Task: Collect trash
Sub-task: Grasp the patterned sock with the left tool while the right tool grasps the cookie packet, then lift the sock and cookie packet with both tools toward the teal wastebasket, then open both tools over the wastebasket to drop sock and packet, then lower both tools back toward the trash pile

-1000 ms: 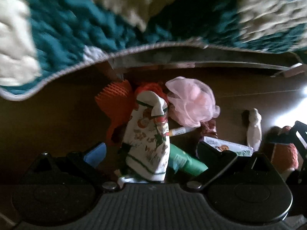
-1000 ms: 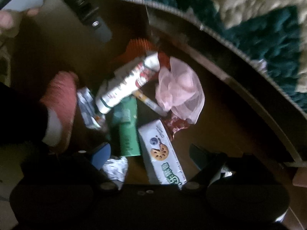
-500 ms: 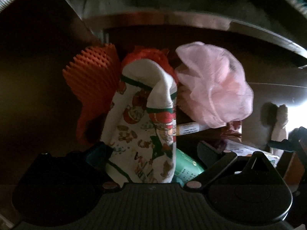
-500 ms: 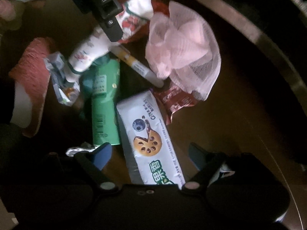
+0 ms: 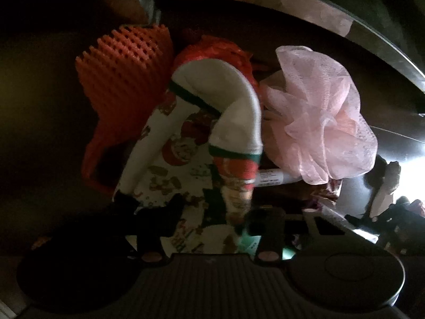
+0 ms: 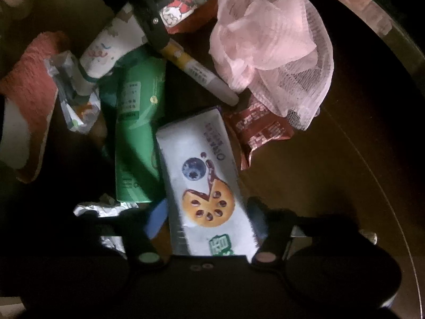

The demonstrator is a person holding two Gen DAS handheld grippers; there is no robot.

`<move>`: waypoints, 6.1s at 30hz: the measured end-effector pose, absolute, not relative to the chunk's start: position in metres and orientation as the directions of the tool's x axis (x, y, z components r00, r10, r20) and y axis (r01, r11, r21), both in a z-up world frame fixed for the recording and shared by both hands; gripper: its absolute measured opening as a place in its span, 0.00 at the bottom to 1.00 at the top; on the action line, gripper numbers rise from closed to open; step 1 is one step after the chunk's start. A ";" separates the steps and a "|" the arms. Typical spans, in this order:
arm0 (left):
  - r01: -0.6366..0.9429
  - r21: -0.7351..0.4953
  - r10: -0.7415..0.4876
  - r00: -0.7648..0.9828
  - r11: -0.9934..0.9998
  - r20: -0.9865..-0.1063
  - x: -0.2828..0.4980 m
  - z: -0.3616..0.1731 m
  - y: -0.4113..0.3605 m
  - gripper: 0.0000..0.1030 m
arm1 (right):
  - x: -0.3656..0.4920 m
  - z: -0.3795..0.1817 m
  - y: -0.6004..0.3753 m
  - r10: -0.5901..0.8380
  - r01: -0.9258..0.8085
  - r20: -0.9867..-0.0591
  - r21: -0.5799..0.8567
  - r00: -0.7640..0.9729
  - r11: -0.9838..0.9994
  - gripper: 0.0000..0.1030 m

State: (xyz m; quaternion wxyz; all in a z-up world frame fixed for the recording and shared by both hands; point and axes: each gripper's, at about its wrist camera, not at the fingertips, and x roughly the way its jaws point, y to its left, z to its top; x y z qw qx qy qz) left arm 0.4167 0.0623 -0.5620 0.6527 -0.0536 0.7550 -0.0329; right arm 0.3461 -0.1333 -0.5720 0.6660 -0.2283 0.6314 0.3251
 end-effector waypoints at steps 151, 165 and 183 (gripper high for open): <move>0.158 -0.027 -0.124 0.648 0.987 -0.752 0.407 0.125 0.008 0.67 | 0.358 0.094 -0.162 0.352 -0.401 -0.567 0.041 0.745 0.915 0.70; 0.181 -0.007 -0.127 0.661 0.984 -0.739 0.309 0.110 0.001 0.78 | 0.273 0.068 -0.187 0.437 -0.424 -0.520 0.153 0.734 0.893 0.85; 0.177 0.010 -0.111 0.657 0.984 -0.746 0.245 0.001 -0.005 0.97 | 0.227 -0.057 -0.217 0.443 -0.355 -0.504 0.266 0.742 0.896 0.94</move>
